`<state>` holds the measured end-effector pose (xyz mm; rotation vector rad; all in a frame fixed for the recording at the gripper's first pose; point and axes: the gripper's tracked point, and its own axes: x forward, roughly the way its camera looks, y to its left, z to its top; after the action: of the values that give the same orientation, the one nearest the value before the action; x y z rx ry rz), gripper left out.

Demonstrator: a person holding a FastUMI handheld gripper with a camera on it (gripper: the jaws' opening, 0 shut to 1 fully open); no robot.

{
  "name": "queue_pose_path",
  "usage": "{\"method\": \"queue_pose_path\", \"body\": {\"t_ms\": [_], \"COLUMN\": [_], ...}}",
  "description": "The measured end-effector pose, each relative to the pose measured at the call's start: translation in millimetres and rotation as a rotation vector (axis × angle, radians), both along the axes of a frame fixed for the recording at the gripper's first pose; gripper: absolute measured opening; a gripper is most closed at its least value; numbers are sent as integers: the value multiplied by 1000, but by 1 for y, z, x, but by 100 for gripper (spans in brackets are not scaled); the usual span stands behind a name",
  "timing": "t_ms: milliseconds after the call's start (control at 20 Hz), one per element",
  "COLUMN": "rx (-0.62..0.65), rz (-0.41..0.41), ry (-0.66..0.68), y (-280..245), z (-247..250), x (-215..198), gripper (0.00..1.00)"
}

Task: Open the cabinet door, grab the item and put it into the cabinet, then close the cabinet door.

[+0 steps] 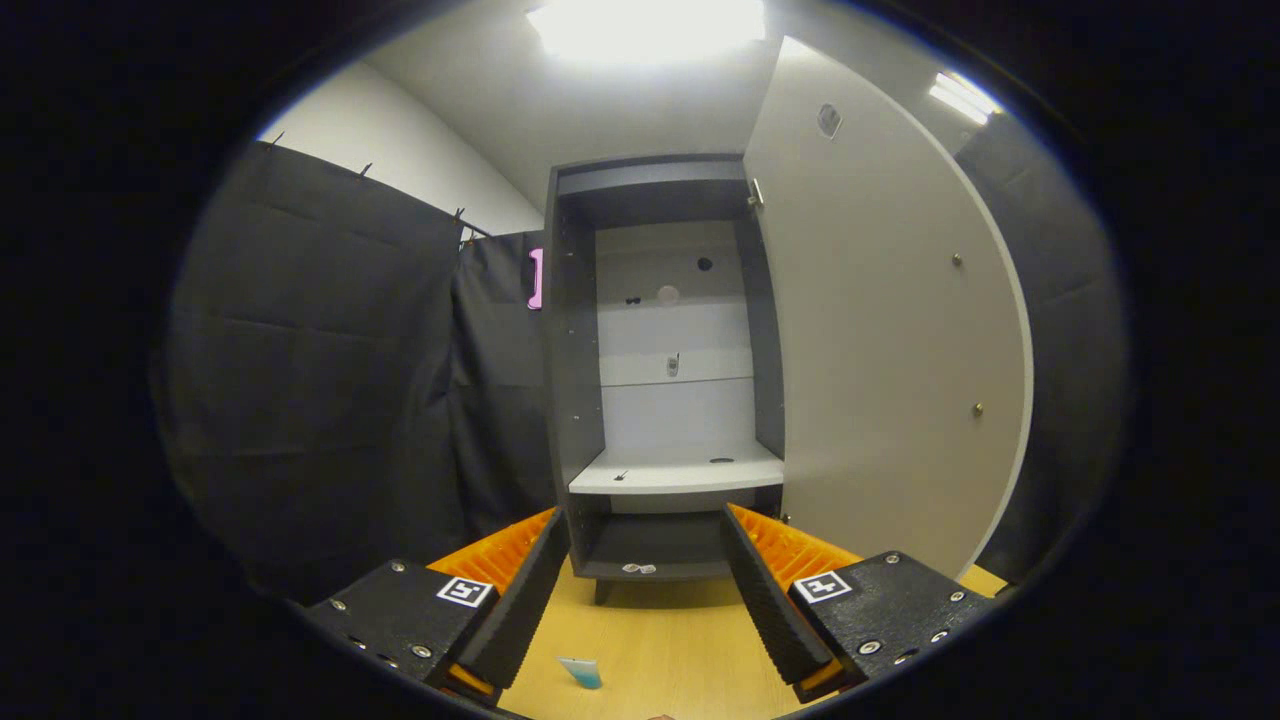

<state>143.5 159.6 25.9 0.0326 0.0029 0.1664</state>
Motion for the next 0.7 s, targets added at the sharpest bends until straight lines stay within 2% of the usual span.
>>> {"method": "queue_pose_path", "body": {"t_ms": [300,700], "rx": [13,-38], "rz": [38,81], "ry": [87,220], "y": [41,76], "z": [-80,-182], "x": [7,22], "gripper": [93,94]}}
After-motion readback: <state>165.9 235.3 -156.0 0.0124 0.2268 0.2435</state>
